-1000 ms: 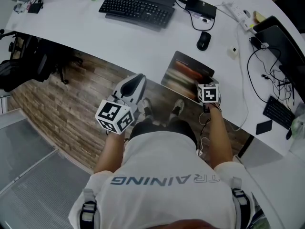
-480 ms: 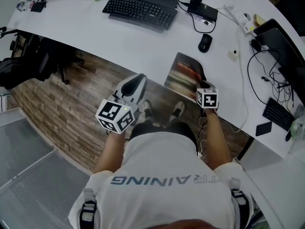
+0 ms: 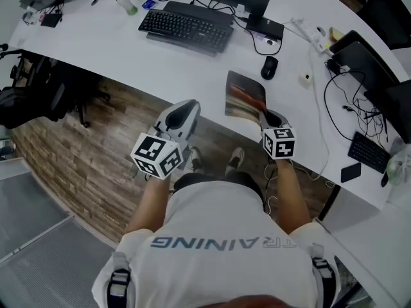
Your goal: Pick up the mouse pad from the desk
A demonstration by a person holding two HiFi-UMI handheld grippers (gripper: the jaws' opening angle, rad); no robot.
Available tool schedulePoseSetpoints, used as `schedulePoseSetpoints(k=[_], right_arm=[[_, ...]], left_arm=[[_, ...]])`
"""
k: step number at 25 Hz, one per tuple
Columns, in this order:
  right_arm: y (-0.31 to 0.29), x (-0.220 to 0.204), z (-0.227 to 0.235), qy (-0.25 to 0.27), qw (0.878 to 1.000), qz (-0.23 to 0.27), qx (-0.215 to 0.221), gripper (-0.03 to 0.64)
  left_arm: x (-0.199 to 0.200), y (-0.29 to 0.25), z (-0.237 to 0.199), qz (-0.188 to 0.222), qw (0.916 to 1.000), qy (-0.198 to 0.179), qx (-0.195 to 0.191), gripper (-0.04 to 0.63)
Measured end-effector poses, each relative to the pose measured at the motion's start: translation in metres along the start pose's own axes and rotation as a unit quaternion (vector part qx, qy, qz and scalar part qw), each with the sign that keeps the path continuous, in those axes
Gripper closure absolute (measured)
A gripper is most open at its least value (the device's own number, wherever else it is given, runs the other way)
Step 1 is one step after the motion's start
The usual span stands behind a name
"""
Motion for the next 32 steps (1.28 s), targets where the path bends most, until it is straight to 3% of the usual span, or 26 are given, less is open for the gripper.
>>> schedulePoseSetpoints(k=[9, 19, 26, 32], right_arm=[[0.059, 0.089, 0.006, -0.009, 0.992, 0.118, -0.037, 0.569], [0.144, 0.177, 0.019, -0.026, 0.967, 0.244, -0.069, 0.569], [0.189, 0.208, 0.023, -0.025, 0.949, 0.302, -0.089, 0.569], [0.197, 0.211, 0.023, -0.018, 0.946, 0.311, -0.093, 0.569]], left_arm=[[0.029, 0.019, -0.004, 0.034, 0.9992, -0.023, -0.001, 0.543], [0.066, 0.036, 0.000, 0.077, 0.9953, -0.059, 0.001, 0.543], [0.082, 0.037, 0.010, 0.092, 0.9924, -0.082, -0.006, 0.543], [0.085, 0.033, 0.013, 0.094, 0.9919, -0.084, -0.015, 0.543]])
Point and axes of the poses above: the fingertips, and each gripper's own axes: y backward along the fingers, z to its right, x out of its top, the point moved 3 cm from there along y, backward along the fingers, and after that the axes turned 14 degrees about -x, right-handed, at the moved point
